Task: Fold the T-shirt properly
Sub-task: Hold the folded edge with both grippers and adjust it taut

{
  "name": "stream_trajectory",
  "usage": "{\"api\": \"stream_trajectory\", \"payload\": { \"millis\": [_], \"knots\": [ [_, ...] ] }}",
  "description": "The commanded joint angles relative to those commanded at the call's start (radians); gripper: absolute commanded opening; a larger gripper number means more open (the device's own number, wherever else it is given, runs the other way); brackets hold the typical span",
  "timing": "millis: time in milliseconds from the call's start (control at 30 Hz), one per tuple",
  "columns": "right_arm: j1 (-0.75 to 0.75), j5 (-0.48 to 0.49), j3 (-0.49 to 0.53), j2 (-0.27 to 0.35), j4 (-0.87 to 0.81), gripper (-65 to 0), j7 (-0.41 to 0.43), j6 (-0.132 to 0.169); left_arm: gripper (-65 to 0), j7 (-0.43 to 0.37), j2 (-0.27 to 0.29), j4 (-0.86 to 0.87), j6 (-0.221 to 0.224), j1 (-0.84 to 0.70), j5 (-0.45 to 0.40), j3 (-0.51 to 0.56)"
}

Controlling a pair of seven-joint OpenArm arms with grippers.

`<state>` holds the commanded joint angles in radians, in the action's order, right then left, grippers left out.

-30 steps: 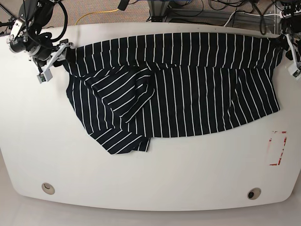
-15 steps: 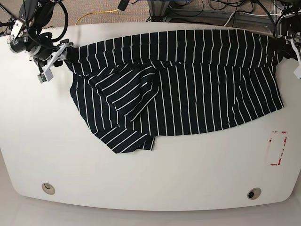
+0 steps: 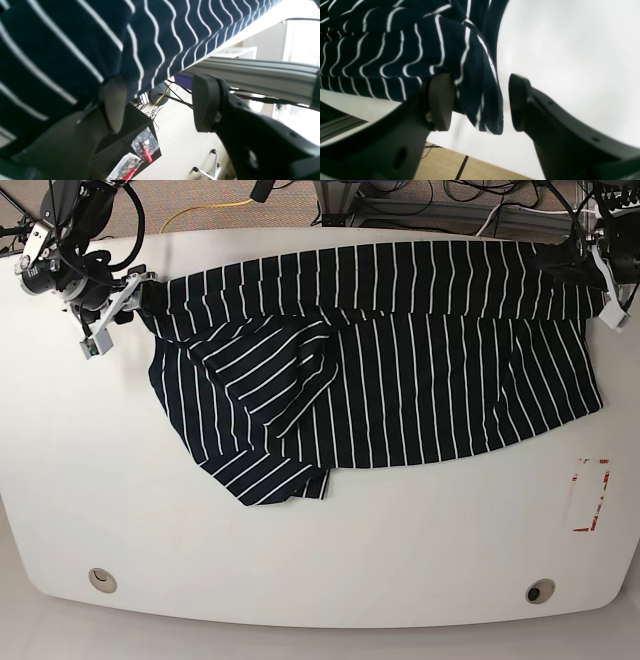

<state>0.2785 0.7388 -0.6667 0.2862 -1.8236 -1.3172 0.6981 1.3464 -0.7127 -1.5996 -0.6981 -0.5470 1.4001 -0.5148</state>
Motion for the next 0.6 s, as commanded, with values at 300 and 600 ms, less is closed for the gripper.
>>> {"api": "stream_trajectory", "payload": {
  "millis": [300, 600],
  "knots": [
    [-0.003, 0.043, -0.006, -0.009, 0.000, -31.5, 0.002, 0.000, -27.2, -0.035, 0.098, -0.153, 0.000, 0.008, -0.493, -0.006],
    [0.009, 0.176, -0.071, 0.009, 0.000, -30.9, -0.008, 0.000, -27.2, -0.146, 0.181, -0.121, 0.000, 0.095, -0.973, 0.049]
  ]
}}
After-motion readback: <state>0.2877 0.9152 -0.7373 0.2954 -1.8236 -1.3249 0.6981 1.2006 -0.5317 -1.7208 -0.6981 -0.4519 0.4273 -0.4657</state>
